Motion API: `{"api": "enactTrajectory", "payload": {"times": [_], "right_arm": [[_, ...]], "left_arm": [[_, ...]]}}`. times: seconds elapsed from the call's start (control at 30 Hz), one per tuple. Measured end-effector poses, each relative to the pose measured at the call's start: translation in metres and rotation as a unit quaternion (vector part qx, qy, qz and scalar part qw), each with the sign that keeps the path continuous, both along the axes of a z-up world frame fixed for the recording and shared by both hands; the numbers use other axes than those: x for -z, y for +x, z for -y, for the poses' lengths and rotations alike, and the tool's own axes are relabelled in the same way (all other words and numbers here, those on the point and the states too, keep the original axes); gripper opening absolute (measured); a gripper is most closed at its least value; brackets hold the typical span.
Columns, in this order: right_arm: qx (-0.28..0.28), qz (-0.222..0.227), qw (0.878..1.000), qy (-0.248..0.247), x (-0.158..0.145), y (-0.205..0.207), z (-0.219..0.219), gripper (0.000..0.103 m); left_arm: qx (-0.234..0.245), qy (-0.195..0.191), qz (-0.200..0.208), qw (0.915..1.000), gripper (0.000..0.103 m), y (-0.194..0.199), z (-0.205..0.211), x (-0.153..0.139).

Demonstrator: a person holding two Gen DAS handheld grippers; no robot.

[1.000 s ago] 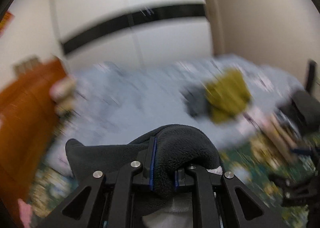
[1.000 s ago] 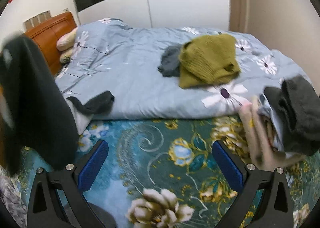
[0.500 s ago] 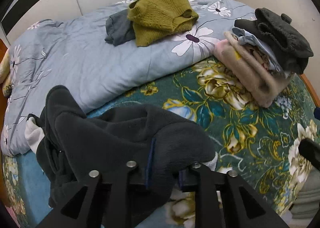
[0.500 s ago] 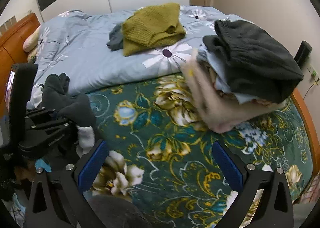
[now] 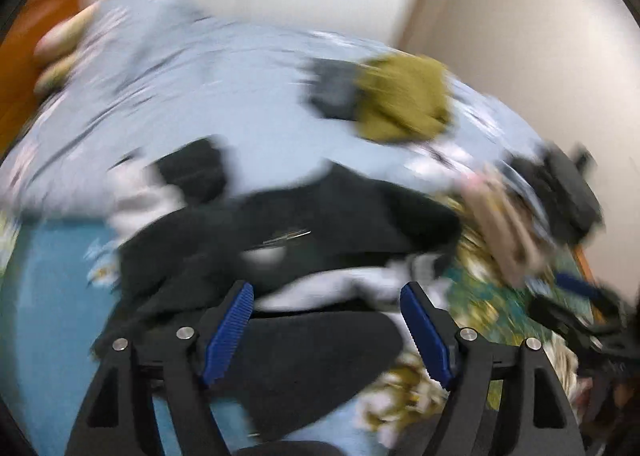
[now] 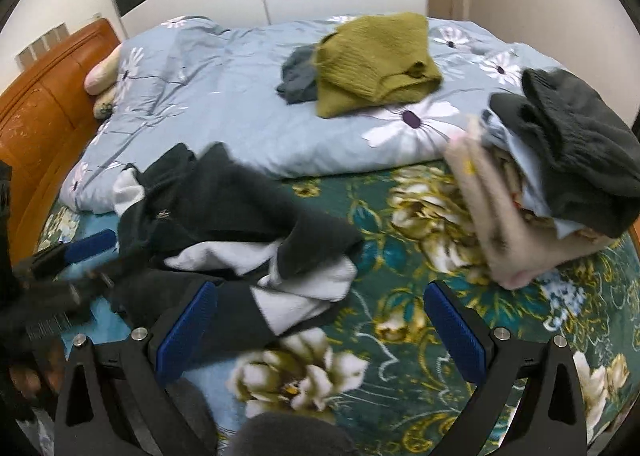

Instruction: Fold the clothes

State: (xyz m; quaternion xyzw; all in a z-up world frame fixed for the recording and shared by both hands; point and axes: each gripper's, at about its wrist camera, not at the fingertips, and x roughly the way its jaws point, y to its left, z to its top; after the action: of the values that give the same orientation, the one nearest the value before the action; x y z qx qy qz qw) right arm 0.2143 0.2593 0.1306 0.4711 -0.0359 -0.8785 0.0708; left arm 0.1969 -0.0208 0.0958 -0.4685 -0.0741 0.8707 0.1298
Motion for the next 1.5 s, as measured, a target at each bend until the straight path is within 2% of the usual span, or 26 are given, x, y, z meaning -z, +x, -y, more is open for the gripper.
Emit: {"api": "enactTrajectory", "payload": {"times": [0.13, 0.2, 0.4, 0.53, 0.7, 0.73, 0.83, 0.87, 0.97, 1.1, 1.13, 1.17, 1.2, 1.27, 1.37, 1.5], "right_arm": [[-0.021, 0.020, 1.000, -0.006, 0.011, -0.005, 0.015, 0.103], [-0.030, 0.033, 0.999, -0.005, 0.017, -0.008, 0.021, 0.103], [-0.023, 0.053, 0.998, -0.017, 0.028, -0.032, 0.033, 0.103], [-0.016, 0.071, 0.997, -0.037, 0.037, -0.057, 0.036, 0.103], [0.046, 0.094, 0.992, -0.072, 0.057, -0.088, 0.026, 0.102], [0.060, 0.100, 0.990, -0.081, 0.062, -0.095, 0.024, 0.099], [0.098, 0.130, 0.980, -0.115, 0.079, -0.109, 0.019, 0.071], [0.108, 0.143, 0.975, -0.129, 0.085, -0.112, 0.018, 0.066], [0.133, 0.173, 0.959, -0.183, 0.103, -0.110, 0.018, 0.065], [0.152, 0.192, 0.940, -0.238, 0.122, -0.102, 0.028, 0.064], [0.157, 0.197, 0.934, -0.252, 0.127, -0.101, 0.030, 0.060], [0.162, 0.201, 0.928, -0.267, 0.131, -0.100, 0.032, 0.049], [0.169, 0.204, 0.923, -0.280, 0.135, -0.100, 0.033, 0.045], [0.186, 0.206, 0.914, -0.298, 0.140, -0.100, 0.030, 0.019], [0.193, 0.199, 0.916, -0.291, 0.134, -0.096, 0.025, 0.013], [0.169, 0.153, 0.939, -0.258, 0.103, -0.087, 0.007, 0.012]], "left_arm": [[-0.099, 0.019, 0.030, 0.9945, 0.079, 0.001, 0.071, 0.020], [-0.129, 0.026, 0.039, 0.9905, 0.079, 0.004, 0.096, 0.028], [-0.143, 0.020, 0.067, 0.9872, 0.079, -0.002, 0.122, 0.051], [-0.167, 0.032, 0.093, 0.9811, 0.079, -0.009, 0.134, 0.068], [-0.176, 0.032, 0.116, 0.9770, 0.079, -0.014, 0.144, 0.085], [-0.177, 0.031, 0.119, 0.9764, 0.079, -0.014, 0.145, 0.087], [-0.183, 0.036, 0.127, 0.9743, 0.079, -0.012, 0.151, 0.090], [-0.184, 0.037, 0.128, 0.9738, 0.079, -0.012, 0.152, 0.090], [-0.188, 0.039, 0.131, 0.9726, 0.079, -0.010, 0.155, 0.089], [-0.190, 0.043, 0.132, 0.9718, 0.079, -0.005, 0.154, 0.085], [-0.190, 0.043, 0.132, 0.9718, 0.079, -0.004, 0.153, 0.083], [-0.190, 0.043, 0.132, 0.9719, 0.079, -0.002, 0.153, 0.081], [-0.190, 0.043, 0.130, 0.9722, 0.079, 0.000, 0.153, 0.079], [-0.184, 0.039, 0.127, 0.9738, 0.079, 0.003, 0.152, 0.075], [-0.183, 0.034, 0.124, 0.9746, 0.079, 0.007, 0.154, 0.072], [-0.190, 0.038, 0.123, 0.9734, 0.079, 0.011, 0.157, 0.069]]}}
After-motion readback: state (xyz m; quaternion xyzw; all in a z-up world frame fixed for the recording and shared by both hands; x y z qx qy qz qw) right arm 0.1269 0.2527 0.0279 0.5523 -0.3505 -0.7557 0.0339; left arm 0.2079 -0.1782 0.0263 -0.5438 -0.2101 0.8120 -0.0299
